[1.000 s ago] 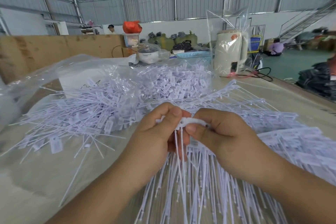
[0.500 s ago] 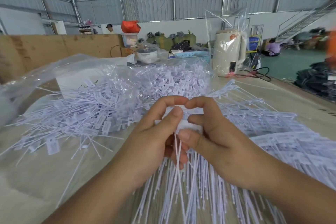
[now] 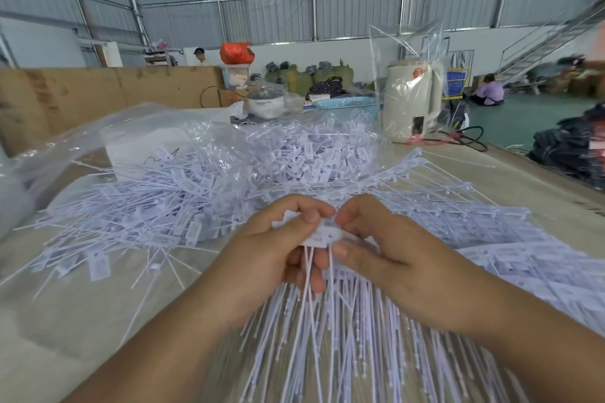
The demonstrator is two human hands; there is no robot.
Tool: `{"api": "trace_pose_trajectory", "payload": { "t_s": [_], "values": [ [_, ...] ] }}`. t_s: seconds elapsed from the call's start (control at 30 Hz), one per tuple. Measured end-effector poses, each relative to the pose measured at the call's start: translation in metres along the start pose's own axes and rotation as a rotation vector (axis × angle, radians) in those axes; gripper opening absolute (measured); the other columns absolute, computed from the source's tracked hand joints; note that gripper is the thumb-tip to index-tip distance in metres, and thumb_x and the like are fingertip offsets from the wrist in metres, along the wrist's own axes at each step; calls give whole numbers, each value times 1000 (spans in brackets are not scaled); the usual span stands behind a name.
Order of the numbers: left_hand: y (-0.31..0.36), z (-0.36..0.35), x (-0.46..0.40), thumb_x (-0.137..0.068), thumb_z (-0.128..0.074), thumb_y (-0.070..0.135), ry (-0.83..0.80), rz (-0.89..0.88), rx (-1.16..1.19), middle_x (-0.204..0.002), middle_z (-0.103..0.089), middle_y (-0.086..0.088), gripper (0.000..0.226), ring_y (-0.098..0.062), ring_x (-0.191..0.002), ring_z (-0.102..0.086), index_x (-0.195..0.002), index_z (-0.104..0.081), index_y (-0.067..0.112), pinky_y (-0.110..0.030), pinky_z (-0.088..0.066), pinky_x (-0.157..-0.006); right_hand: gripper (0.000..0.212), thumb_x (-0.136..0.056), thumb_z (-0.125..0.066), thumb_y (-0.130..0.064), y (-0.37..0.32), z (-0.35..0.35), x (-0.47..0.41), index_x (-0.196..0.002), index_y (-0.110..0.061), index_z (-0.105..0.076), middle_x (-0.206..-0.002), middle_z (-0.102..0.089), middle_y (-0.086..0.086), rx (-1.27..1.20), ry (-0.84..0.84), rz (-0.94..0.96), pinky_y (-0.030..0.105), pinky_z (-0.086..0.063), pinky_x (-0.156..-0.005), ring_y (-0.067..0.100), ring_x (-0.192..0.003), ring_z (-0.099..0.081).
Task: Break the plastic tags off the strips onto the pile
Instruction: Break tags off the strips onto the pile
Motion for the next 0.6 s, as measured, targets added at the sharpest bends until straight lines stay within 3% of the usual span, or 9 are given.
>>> {"api": "trace_pose_trajectory", "payload": {
  "t_s": [0.1, 0.2, 0.3, 0.37, 0.47, 0.6],
  "values": [
    [-1, -4, 2, -88, -64, 31, -42, 17, 6, -59, -61, -9, 16, -21, -45, -57, -92, -72, 18, -26, -48, -44, 25, -96, -49, -47, 7, -1, 1, -97, -25, -61, -73, -59, 12, -6, -70, -52, 48, -44, -61, 32, -63, -54],
    [1, -14, 5, -78, -72, 29, -137, 55, 3, -56, -59, -8, 17, -17, -42, -57, -91, -73, 18, -24, -47, -42, 18, -95, -54, -41, 9, -3, 1, -90, -26, -63, -79, -63, 16, -89, -82, -49, 53, -49, -69, 36, -71, -59],
    [7, -14, 4, -81, -70, 27, -66, -4, -5, -53, -57, -10, 10, -21, -39, -53, -86, -73, 19, -25, -44, -41, 17, -91, -56, -42, 9, 0, -1, -85, -29, -64, -78, -60, 19, -158, 5, -37, 51, -47, -71, 35, -71, -57],
    [8, -13, 2, -82, -68, 27, 33, -53, 42, -51, -56, -9, 12, -21, -37, -50, -85, -73, 16, -23, -44, -42, 22, -90, -54, -43, 8, 5, -3, -85, -25, -66, -76, -61, 14, -117, 99, -22, 46, -46, -70, 33, -72, -57],
    [7, -14, 1, -76, -60, 28, 125, -96, 143, -50, -56, -8, 18, -22, -37, -50, -81, -74, 17, -24, -44, -42, 27, -94, -55, -35, 5, 13, -5, -71, -22, -59, -58, -53, -6, -17, 258, 6, 25, -41, -52, 8, -52, -46],
    [6, -20, 1, -78, -60, 22, 192, -93, 348, -53, -54, -9, 17, -22, -39, -50, -82, -75, 14, -27, -46, -42, 30, -93, -53, -34, -6, 18, -2, -66, -21, -56, -55, -51, -6, -17, 438, 40, 15, -33, -49, 7, -51, -45]
  ]
}}
Point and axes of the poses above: each hand's wrist, its own x-axis away from the middle knuckle, its own z-axis out of the back of the hand, y = z × x, the point moved 8 cm from there along -x, towards the middle knuckle
